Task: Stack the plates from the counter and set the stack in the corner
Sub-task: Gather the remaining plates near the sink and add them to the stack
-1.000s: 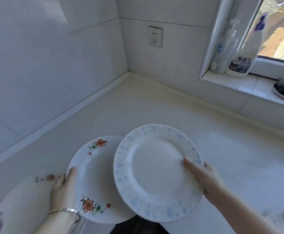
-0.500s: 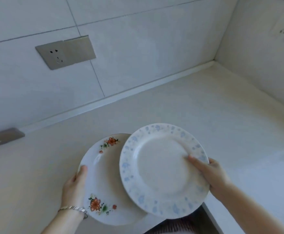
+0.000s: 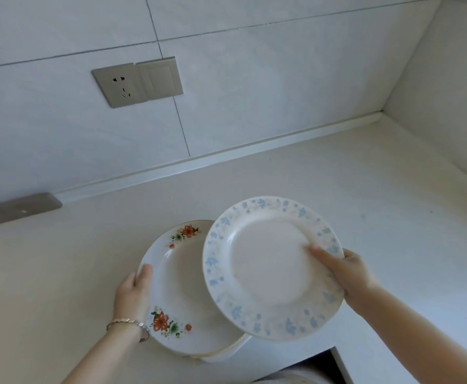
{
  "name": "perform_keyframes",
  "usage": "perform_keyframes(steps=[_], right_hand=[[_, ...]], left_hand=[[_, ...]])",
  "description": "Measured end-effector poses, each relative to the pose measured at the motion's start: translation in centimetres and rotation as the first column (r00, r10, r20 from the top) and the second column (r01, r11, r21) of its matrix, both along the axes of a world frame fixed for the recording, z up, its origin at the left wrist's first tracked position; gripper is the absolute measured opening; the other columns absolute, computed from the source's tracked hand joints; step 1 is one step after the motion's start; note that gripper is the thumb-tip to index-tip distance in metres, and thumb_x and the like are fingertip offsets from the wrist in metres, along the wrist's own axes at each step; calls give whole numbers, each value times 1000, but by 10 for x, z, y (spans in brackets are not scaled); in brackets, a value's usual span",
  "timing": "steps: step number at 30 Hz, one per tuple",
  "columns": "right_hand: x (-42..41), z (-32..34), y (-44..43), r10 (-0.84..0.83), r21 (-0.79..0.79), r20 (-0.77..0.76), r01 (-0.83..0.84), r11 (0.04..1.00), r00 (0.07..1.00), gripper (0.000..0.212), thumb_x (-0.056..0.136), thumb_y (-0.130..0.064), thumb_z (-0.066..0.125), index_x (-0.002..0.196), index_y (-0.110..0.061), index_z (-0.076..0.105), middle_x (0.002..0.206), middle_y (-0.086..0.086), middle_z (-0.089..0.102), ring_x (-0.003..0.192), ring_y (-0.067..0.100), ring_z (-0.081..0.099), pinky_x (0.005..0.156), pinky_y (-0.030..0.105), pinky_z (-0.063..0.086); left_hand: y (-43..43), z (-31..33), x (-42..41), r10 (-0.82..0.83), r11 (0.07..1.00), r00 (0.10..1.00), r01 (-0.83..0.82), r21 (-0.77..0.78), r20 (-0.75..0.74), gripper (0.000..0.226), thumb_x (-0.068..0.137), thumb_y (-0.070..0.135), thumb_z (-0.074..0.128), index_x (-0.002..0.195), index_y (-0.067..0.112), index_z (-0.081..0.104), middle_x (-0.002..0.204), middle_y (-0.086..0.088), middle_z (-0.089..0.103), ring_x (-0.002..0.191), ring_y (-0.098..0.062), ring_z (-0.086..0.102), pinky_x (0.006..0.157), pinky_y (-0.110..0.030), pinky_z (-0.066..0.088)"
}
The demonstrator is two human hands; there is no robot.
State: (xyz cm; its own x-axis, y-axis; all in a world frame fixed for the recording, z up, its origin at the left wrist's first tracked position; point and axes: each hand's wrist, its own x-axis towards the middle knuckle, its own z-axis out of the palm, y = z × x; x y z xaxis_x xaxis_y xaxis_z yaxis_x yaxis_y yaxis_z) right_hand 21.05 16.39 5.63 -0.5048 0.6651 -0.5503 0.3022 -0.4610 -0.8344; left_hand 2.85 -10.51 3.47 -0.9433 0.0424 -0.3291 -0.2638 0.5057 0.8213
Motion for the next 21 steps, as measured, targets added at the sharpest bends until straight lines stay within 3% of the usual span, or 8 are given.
perform_keyframes(steps=[3, 6, 10, 13, 15, 17, 18, 21], right_hand=[[-2, -1, 3, 3, -8, -1, -3, 1000, 1000, 13, 78, -21, 71, 81, -9, 68, 81, 7, 71, 70, 22, 67, 53, 25, 57], [-3, 0, 5, 1, -28, -4, -1, 1000, 1000, 13, 78, -20, 71, 81, -8, 68, 77, 7, 72, 61, 18, 68, 51, 25, 57], [-5, 1, 7, -1, -25, 3, 1, 1000, 1000, 12, 78, -20, 70, 80, -9, 67, 79, 7, 70, 65, 19, 66, 47, 22, 56], [-7, -1, 7, -3, -32, 0, 3, 999, 1000, 12, 79, -20, 70, 81, -9, 66, 82, 8, 70, 71, 22, 66, 47, 22, 56], [-9, -1, 6, -4, -36, 5, 4, 999, 1000, 12, 78, -20, 70, 82, -10, 66, 83, 8, 70, 72, 23, 66, 48, 23, 57], [-11, -2, 4, -8, -45, 1, 8, 999, 1000, 12, 78, -20, 70, 83, -9, 66, 85, 8, 69, 74, 24, 66, 50, 24, 58], [-12, -3, 4, -8, -52, 0, 8, 999, 1000, 12, 78, -20, 70, 83, -9, 66, 85, 8, 69, 74, 24, 65, 50, 25, 58], [-14, -3, 0, -15, -58, 10, 16, 998, 1000, 11, 79, -20, 69, 81, -10, 65, 84, 8, 69, 74, 24, 65, 51, 26, 58]], left_hand=[[-4, 4, -7, -151, 946, 982, 109, -306, -116, 45, 94, 35, 42, 58, 9, 34, 58, -8, 34, 55, -22, 34, 53, -29, 24], [-8, 7, -17, -356, 727, 934, 259, -636, -26, 52, 95, 47, 28, 57, 14, 42, 54, -5, 45, 55, -25, 45, 50, -27, 29], [-7, 5, -21, -484, 496, 873, 330, -803, 59, 57, 94, 52, 18, 79, 14, 58, 76, -5, 64, 71, -25, 57, 60, -25, 39], [-11, 5, -17, -505, 445, 863, 297, -845, 37, 53, 94, 52, 20, 89, 16, 59, 84, -6, 66, 76, -26, 56, 63, -26, 41], [-15, -2, -10, -438, 624, 899, 285, -728, -24, 41, 93, 51, 26, 92, 19, 51, 84, -5, 61, 79, -27, 56, 64, -29, 43], [-17, -17, -9, -262, 900, 963, 266, -346, 57, 32, 92, 51, 33, 106, 26, 45, 101, -2, 59, 93, -25, 57, 74, -32, 44], [-17, -27, -11, -192, 969, 971, 211, -131, 144, 37, 89, 55, 36, 113, 28, 46, 114, 1, 59, 103, -24, 57, 85, -35, 46], [-25, -61, -21, -60, 981, 959, 6, 192, 278, 50, 84, 61, 43, 126, 36, 51, 134, 0, 56, 122, -26, 55, 101, -50, 44]])
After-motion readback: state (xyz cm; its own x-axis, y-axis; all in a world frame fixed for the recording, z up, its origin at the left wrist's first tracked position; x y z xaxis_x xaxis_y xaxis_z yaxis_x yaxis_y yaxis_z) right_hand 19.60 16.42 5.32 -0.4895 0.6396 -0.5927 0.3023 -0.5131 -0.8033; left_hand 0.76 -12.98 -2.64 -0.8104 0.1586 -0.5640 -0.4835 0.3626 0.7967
